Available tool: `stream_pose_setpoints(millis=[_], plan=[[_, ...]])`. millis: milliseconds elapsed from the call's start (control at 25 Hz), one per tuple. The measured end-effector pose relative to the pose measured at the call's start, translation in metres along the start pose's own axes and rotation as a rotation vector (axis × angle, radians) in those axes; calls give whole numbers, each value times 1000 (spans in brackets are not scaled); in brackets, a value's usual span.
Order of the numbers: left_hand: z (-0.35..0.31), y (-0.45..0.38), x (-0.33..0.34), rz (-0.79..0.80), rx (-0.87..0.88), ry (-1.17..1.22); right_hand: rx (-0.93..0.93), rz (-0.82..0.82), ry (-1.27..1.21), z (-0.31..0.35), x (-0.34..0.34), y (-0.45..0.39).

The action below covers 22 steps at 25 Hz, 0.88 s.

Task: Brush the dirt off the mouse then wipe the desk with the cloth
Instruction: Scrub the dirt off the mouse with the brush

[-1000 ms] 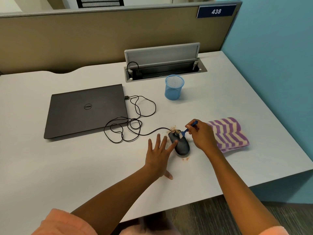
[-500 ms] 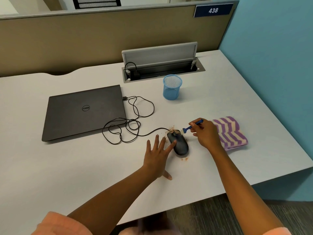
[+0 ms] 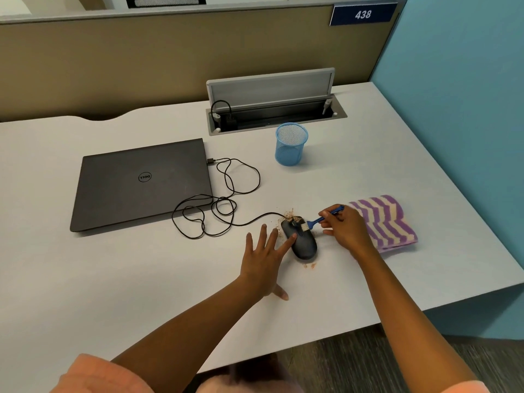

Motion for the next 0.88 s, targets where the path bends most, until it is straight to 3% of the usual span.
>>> stream_pose_setpoints(millis=[120, 280, 400, 560, 680, 880], plan=[[0, 0, 0, 7, 1, 10, -18, -127, -23, -2, -15, -1], [1, -2, 1, 18, -3, 13, -38, -10, -11, 5, 1, 2], [1, -3, 3, 24, -3, 26, -67, -132, 52, 14, -9, 2], [1, -4, 4, 19, -1, 21, -91, 0, 132, 19, 3, 3], [2, -4, 5, 20, -3, 18, -91, -34, 199, 24, 12, 1], [1, -4, 5, 29, -2, 21, -116, -57, 91, 39, 14, -1]])
Point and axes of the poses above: each hand's wrist, its own y-axis away from the middle knuckle, its own x-axis out of the palm, z = x × y, the point moved 8 cm from there along -y, towards the middle knuckle, and after that the axes turned 10 degrees about x, right-handed, at the moved point
